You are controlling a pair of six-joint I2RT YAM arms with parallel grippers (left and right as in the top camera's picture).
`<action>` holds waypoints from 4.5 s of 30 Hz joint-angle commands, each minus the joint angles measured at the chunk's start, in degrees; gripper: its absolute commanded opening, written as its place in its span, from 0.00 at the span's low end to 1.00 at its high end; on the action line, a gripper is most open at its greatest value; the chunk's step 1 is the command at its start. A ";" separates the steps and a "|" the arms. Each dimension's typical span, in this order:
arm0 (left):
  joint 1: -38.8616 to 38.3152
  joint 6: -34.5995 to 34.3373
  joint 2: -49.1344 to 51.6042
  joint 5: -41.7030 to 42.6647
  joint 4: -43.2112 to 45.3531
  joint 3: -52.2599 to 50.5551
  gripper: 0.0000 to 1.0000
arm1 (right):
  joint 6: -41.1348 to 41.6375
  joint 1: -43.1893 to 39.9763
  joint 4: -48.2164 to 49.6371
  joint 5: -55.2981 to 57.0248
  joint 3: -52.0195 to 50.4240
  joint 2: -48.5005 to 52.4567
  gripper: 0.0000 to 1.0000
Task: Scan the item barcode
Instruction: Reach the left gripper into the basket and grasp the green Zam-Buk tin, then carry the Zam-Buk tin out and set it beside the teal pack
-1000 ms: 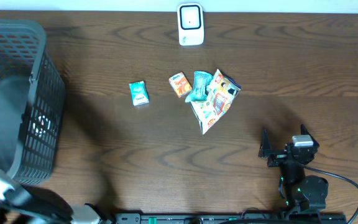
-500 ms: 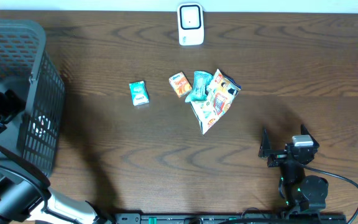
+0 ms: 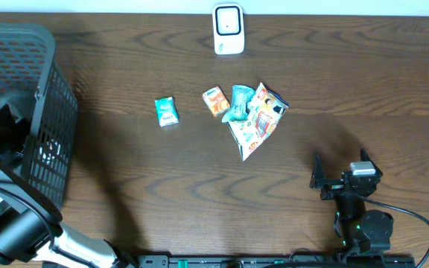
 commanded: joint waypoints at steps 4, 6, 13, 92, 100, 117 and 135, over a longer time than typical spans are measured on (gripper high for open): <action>-0.02 1.18 0.85 0.04 4.46 -3.54 0.91 | -0.44 -0.24 -0.26 0.26 -0.09 -0.35 0.99; -0.02 1.18 0.85 0.04 5.77 -4.59 0.91 | -0.44 -0.24 -0.26 0.26 -0.09 -0.35 0.99; -0.02 1.16 0.85 -2.45 11.67 -9.20 0.86 | -0.44 -0.24 -0.26 0.26 -0.09 -0.35 0.99; -1.79 0.52 -7.52 -8.17 23.10 -13.42 0.48 | -0.44 -0.24 -0.26 0.26 -0.09 -0.35 0.99; -1.79 -9.03 -19.41 -7.72 26.88 -10.64 0.51 | -0.44 -0.24 -0.26 0.26 -0.09 -0.35 0.99; -17.99 -35.28 -41.88 23.30 48.28 -10.62 0.59 | -0.44 -0.24 -0.26 0.26 -0.09 -0.35 0.99; -53.57 -29.29 -17.51 6.80 34.12 -11.02 0.63 | -0.44 -0.24 -0.26 0.26 -0.09 -0.35 0.99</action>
